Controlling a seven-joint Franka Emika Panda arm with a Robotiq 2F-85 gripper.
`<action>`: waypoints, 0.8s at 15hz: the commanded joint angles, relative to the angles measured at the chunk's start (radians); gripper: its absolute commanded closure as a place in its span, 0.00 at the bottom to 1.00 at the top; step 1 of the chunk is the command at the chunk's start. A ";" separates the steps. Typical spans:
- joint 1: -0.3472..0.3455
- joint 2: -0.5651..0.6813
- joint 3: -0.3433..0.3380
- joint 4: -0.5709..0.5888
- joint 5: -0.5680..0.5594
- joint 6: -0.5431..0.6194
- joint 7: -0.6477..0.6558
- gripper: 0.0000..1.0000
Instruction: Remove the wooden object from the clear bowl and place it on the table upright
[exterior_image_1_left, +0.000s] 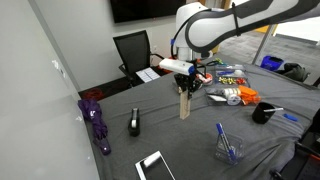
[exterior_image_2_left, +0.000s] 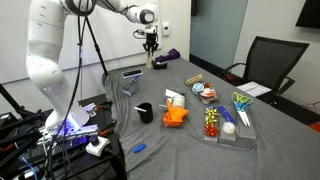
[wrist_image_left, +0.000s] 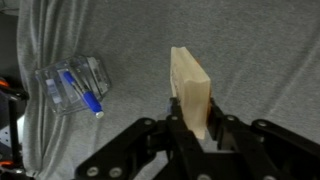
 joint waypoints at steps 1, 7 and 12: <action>0.052 -0.017 -0.021 -0.084 -0.130 0.165 0.040 0.93; 0.099 -0.022 -0.025 -0.219 -0.305 0.340 0.123 0.93; 0.093 -0.002 -0.007 -0.271 -0.306 0.370 0.120 0.93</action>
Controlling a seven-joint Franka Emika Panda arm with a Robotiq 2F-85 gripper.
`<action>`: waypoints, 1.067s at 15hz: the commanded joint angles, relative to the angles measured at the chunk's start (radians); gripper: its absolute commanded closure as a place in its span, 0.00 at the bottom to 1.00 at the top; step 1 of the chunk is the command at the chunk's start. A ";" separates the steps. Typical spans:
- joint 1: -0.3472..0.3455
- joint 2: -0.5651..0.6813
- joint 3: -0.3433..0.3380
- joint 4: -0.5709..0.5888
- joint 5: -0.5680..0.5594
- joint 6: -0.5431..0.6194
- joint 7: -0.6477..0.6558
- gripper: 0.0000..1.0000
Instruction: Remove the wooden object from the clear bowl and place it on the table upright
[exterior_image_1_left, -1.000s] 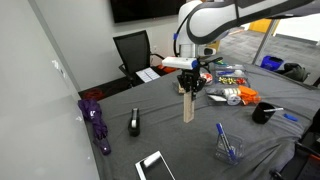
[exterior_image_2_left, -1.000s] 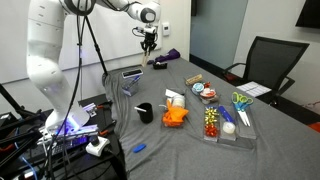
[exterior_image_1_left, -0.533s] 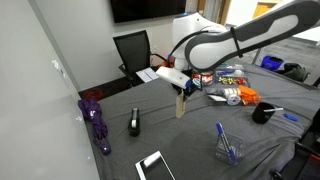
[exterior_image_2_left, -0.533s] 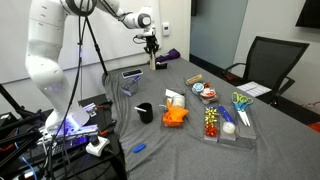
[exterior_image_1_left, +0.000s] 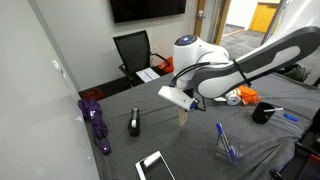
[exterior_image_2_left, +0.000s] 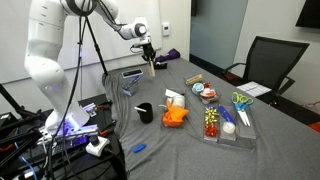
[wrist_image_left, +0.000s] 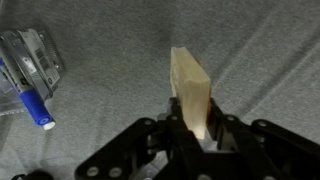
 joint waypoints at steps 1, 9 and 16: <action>0.000 -0.009 -0.001 -0.054 0.009 0.040 -0.005 0.93; -0.005 0.015 0.006 -0.085 0.029 0.087 -0.014 0.93; -0.007 0.045 0.011 -0.088 0.094 0.146 -0.027 0.93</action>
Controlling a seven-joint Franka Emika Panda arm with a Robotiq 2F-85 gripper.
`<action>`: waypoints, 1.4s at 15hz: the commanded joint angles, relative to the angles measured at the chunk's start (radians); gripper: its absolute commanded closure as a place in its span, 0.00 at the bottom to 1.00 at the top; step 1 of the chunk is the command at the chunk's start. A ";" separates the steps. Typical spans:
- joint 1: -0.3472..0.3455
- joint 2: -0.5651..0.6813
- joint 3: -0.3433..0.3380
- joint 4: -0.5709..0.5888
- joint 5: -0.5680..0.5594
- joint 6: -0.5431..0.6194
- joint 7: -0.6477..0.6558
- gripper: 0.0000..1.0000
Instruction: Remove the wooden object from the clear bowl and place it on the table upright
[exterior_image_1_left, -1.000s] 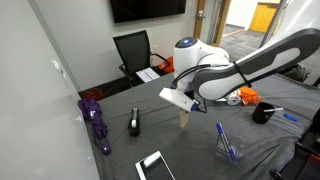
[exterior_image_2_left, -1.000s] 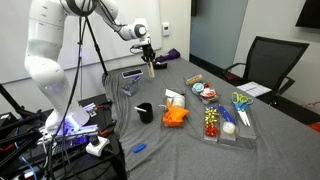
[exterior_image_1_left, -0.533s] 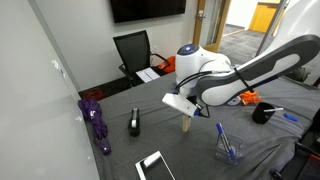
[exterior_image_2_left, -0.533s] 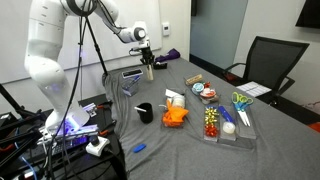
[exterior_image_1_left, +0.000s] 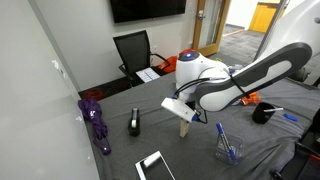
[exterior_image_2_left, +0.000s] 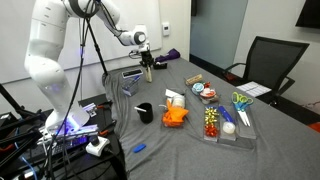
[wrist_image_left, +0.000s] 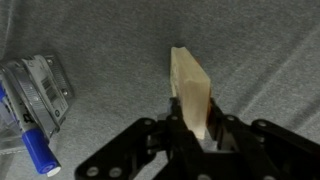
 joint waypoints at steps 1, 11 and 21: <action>-0.006 0.007 0.006 -0.014 0.037 0.055 -0.024 0.93; 0.001 0.017 0.000 -0.015 0.063 0.100 -0.030 0.93; 0.002 0.004 -0.001 -0.019 0.061 0.059 -0.033 0.12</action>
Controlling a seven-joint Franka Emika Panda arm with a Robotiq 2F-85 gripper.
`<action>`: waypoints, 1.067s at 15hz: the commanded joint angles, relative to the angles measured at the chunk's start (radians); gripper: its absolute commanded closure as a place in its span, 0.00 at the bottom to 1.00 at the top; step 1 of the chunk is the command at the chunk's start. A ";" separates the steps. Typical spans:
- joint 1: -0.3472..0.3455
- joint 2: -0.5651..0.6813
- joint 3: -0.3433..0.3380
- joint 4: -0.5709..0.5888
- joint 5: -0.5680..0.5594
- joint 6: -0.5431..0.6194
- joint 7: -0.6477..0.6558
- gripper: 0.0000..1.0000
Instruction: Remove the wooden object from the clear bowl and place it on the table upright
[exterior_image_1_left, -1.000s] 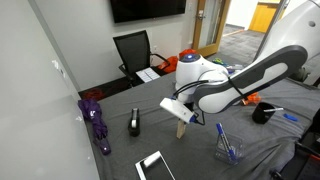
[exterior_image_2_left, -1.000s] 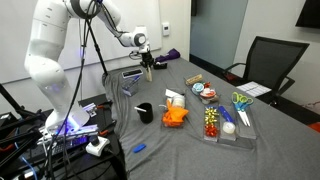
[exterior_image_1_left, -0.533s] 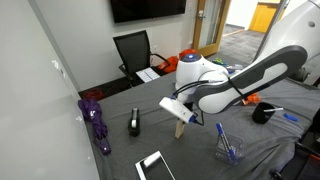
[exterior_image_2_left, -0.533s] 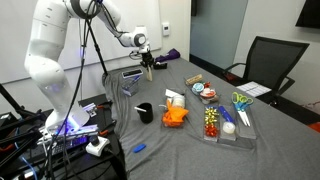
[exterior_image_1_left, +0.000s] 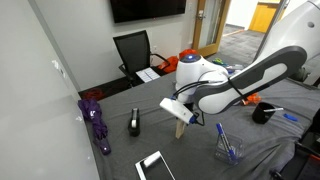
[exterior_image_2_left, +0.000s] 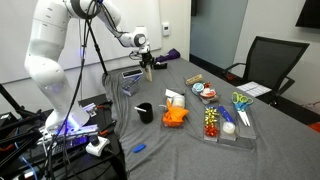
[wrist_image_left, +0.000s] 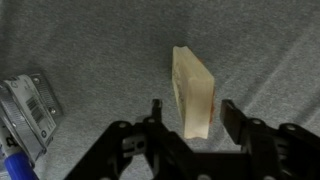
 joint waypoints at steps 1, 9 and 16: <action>0.000 -0.019 0.000 -0.014 0.021 -0.024 -0.033 0.06; -0.017 -0.118 0.036 -0.037 0.081 -0.124 -0.123 0.00; -0.031 -0.253 0.054 -0.068 0.088 -0.215 -0.199 0.00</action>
